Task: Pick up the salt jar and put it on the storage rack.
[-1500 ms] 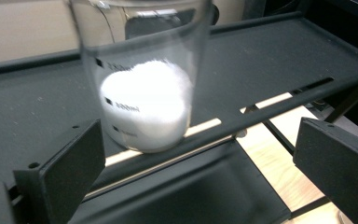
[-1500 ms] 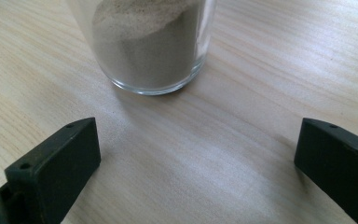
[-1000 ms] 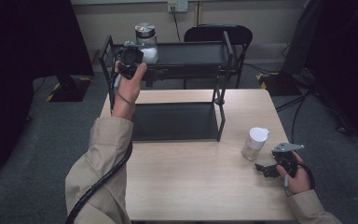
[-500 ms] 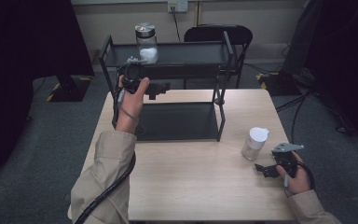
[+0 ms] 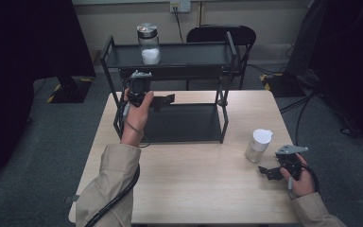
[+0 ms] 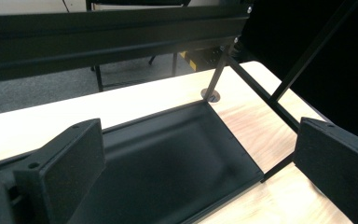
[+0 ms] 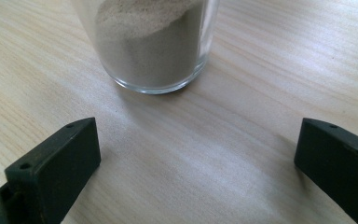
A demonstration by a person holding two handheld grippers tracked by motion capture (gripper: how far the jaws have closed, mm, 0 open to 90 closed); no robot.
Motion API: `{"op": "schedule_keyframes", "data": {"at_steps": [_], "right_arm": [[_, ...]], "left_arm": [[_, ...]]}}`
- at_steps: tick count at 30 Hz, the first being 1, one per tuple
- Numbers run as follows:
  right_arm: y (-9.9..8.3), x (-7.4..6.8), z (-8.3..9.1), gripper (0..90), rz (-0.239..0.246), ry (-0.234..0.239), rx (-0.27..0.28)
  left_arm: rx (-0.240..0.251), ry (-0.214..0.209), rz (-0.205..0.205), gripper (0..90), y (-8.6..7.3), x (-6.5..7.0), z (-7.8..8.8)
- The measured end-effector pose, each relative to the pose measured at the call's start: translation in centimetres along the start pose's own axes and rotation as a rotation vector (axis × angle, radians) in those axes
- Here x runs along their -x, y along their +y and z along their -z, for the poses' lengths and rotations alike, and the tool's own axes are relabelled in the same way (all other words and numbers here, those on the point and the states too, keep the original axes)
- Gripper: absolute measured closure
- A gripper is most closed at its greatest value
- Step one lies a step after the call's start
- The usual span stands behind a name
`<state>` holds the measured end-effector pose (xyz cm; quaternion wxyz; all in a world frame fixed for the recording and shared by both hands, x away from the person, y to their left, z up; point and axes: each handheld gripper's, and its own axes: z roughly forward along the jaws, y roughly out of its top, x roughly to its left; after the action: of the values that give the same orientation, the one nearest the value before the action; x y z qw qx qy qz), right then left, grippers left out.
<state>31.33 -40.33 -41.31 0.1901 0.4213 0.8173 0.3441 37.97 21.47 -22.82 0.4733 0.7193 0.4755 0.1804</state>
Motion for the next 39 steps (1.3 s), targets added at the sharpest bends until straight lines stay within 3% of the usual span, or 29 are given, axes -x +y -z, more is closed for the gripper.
{"op": "schedule_keyframes", "data": {"at_steps": [39], "right_arm": [[0.0,0.0,0.0,0.0,0.001,0.001,0.000]], "left_arm": [[-0.033,-0.053,0.023,1.6,-5.8,0.2,-2.3]]}}
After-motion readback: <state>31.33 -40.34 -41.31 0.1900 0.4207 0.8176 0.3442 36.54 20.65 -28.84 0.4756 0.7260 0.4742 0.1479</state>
